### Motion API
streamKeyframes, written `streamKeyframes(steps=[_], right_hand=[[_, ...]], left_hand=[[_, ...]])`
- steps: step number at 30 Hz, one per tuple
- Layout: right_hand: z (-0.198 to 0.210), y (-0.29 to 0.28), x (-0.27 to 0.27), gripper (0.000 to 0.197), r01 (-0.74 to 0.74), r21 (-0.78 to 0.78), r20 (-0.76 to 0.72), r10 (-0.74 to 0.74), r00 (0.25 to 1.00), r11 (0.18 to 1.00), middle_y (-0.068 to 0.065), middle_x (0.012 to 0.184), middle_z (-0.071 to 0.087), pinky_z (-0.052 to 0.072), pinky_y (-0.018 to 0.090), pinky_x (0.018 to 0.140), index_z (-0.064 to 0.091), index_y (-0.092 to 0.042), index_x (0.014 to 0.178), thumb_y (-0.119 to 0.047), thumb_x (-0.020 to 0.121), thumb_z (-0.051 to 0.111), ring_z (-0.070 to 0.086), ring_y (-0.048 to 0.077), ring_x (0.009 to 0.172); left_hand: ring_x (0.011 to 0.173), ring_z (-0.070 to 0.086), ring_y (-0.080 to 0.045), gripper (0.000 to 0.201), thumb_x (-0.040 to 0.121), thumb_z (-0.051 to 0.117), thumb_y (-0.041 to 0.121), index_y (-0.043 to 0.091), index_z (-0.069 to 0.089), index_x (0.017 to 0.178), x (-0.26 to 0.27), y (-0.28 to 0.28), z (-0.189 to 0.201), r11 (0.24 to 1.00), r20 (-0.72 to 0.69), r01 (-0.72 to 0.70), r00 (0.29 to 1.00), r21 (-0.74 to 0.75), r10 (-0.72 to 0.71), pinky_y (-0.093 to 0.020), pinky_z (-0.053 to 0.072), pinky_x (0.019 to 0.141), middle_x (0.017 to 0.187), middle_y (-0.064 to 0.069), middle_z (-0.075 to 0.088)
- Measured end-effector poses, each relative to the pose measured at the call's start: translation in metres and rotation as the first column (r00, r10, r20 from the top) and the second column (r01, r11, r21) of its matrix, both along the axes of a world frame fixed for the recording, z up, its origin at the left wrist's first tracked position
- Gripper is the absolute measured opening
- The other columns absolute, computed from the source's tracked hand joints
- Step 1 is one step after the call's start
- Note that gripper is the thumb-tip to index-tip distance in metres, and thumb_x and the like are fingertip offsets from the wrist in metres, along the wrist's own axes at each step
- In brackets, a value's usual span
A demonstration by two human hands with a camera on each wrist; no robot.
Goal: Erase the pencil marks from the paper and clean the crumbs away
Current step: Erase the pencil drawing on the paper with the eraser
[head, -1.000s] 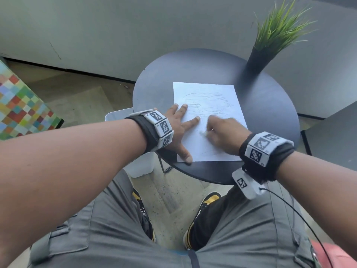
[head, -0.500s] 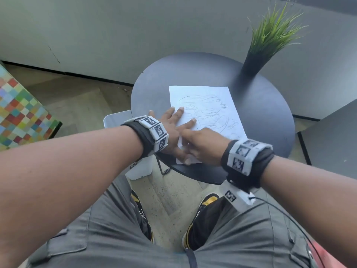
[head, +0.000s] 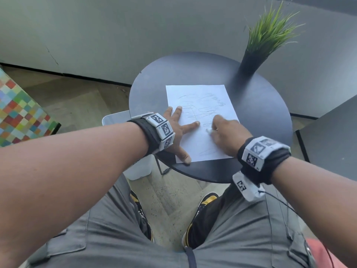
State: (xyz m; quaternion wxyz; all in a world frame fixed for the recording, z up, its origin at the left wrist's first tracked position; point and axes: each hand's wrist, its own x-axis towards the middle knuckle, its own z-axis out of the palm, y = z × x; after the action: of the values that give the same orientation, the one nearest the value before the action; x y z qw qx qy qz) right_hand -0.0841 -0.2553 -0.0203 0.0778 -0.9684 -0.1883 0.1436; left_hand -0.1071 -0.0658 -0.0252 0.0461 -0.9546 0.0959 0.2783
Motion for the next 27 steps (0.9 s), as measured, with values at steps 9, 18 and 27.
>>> streamKeyframes(steps=[9,18,27], right_hand=[[0.001,0.01,-0.007,0.021,-0.063,0.044,-0.021,0.063,0.998,0.997,0.011,0.095,0.059,0.044,0.036,0.072,0.048,-0.016,0.105,-0.035,0.097,0.047,0.055,0.034,0.09],[-0.002,0.005,-0.003,0.023,0.017,0.056,-0.083,-0.012,0.996,0.998,0.008,0.098,0.063,0.049,0.038,0.08,0.05,-0.023,0.103,-0.044,0.096,0.049,0.056,0.03,0.089],[-0.003,0.024,-0.026,0.019,-0.18,0.054,-0.114,0.185,0.976,0.982,0.006,0.088,0.059,0.048,0.038,0.073,0.05,-0.022,0.103,-0.039,0.098,0.046,0.057,0.029,0.083]], left_hand=[[0.151,-0.017,-0.036,0.125,0.049,0.052,0.1,0.059,-0.017,0.146,-0.003,0.005,-0.006,0.999,0.025,-0.015,1.0,-0.032,0.016,-0.075,0.015,0.107,0.162,-0.008,-0.028],[0.152,-0.017,-0.027,0.121,0.05,0.039,0.104,0.055,-0.012,0.148,-0.013,0.029,-0.018,0.993,0.106,0.01,0.994,-0.116,0.003,-0.062,0.005,0.118,0.164,-0.003,-0.025],[0.152,-0.016,-0.028,0.124,0.049,0.039,0.104,0.054,-0.014,0.149,-0.012,0.027,-0.017,0.996,0.093,-0.006,0.996,-0.084,0.014,-0.071,0.008,0.113,0.164,-0.003,-0.025]])
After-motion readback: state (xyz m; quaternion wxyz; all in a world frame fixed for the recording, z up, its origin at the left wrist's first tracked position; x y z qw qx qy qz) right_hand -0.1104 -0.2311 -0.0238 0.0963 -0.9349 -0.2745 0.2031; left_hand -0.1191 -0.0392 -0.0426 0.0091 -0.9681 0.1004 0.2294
